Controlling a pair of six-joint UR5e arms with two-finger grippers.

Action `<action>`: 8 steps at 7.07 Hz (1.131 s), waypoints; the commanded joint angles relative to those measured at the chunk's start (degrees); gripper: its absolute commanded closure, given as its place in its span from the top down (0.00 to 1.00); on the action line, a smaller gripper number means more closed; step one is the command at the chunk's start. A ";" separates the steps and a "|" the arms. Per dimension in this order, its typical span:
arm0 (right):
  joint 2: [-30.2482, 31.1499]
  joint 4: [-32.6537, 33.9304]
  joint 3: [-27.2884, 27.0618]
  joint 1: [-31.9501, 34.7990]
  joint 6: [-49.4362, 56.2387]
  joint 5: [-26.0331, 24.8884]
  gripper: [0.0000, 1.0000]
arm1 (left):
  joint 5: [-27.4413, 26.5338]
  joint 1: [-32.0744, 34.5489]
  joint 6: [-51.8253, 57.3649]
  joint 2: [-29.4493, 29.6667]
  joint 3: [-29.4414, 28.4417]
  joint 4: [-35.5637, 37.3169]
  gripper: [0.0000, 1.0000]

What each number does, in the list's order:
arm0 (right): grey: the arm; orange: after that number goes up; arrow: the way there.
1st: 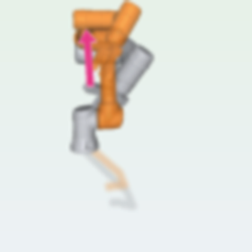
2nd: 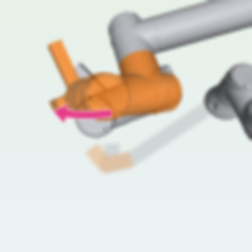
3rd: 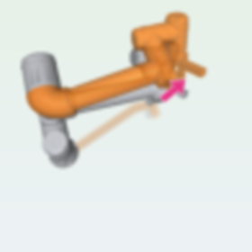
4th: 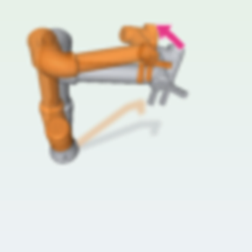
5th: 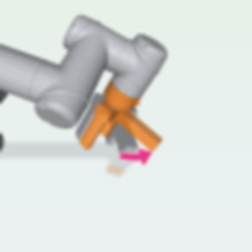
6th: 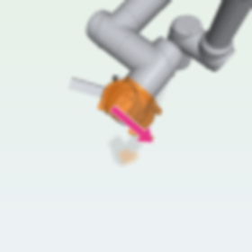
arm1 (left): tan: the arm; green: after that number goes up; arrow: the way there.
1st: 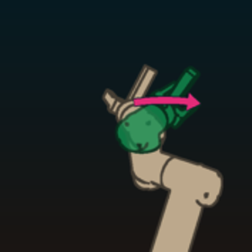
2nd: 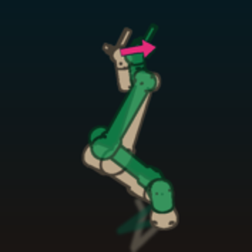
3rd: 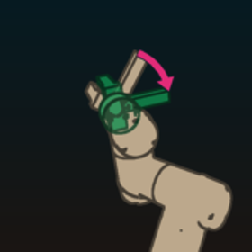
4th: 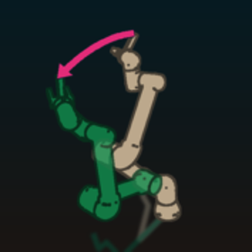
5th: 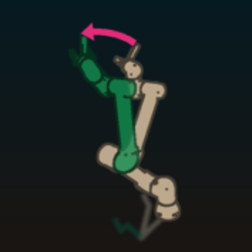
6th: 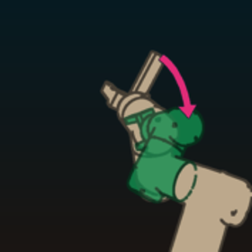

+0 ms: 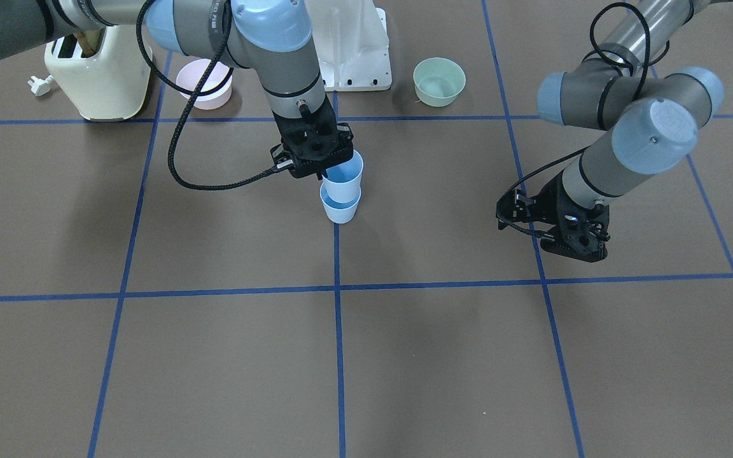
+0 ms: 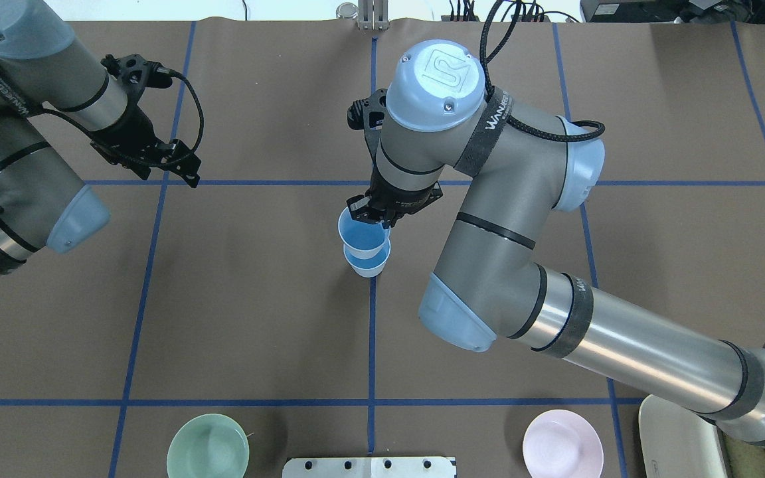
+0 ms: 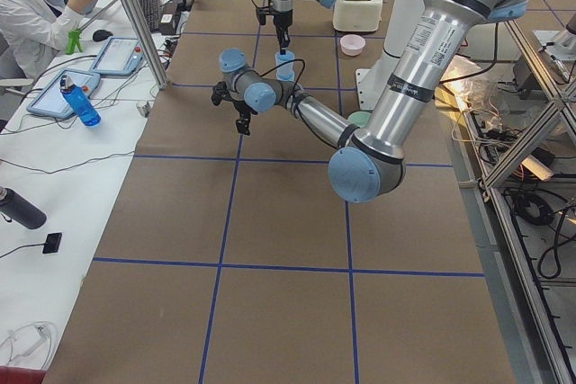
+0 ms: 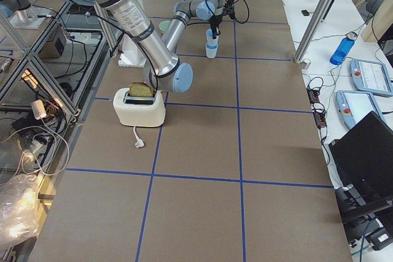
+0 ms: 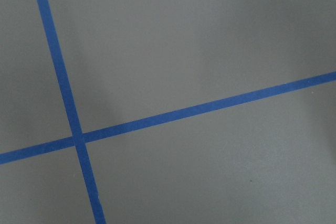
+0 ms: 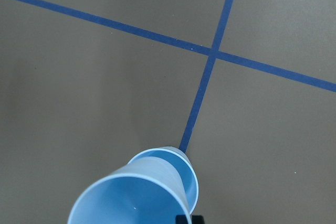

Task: Stack blue cups with both arms
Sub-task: 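Lower the held cup into the centred cup and open the right gripper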

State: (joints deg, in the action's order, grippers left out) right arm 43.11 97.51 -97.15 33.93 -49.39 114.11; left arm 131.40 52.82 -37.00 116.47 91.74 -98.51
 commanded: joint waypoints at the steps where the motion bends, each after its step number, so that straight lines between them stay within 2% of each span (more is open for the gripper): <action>1: 0.30 -0.04 0.12 0.00 0.43 -0.20 0.00 | -0.09 0.00 0.00 -0.10 -0.07 -0.01 0.97; 3: 0.22 -0.04 0.47 -0.35 0.26 -0.81 0.00 | -0.09 0.00 0.00 -0.01 -0.07 -0.01 0.97; 5: 0.22 -0.04 0.56 -0.53 -0.27 -0.91 0.06 | -0.09 0.00 0.00 -0.01 -0.07 -0.01 0.97; 6: 0.22 -0.48 0.56 -0.53 -0.45 -0.91 0.46 | -0.09 0.00 0.09 -0.01 -0.07 -0.01 0.97; 7: 0.74 -2.13 0.56 -0.53 -0.54 -0.82 0.99 | -0.09 0.00 0.00 -0.01 -0.07 -0.01 0.97; 8: 0.83 -2.24 0.47 -0.53 -0.54 -0.82 1.00 | -0.18 0.17 0.00 -0.01 -0.07 0.08 0.97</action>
State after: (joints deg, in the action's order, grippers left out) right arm 43.70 95.96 -96.60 33.40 -49.86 113.26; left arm 131.29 52.88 -36.98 116.45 91.67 -98.51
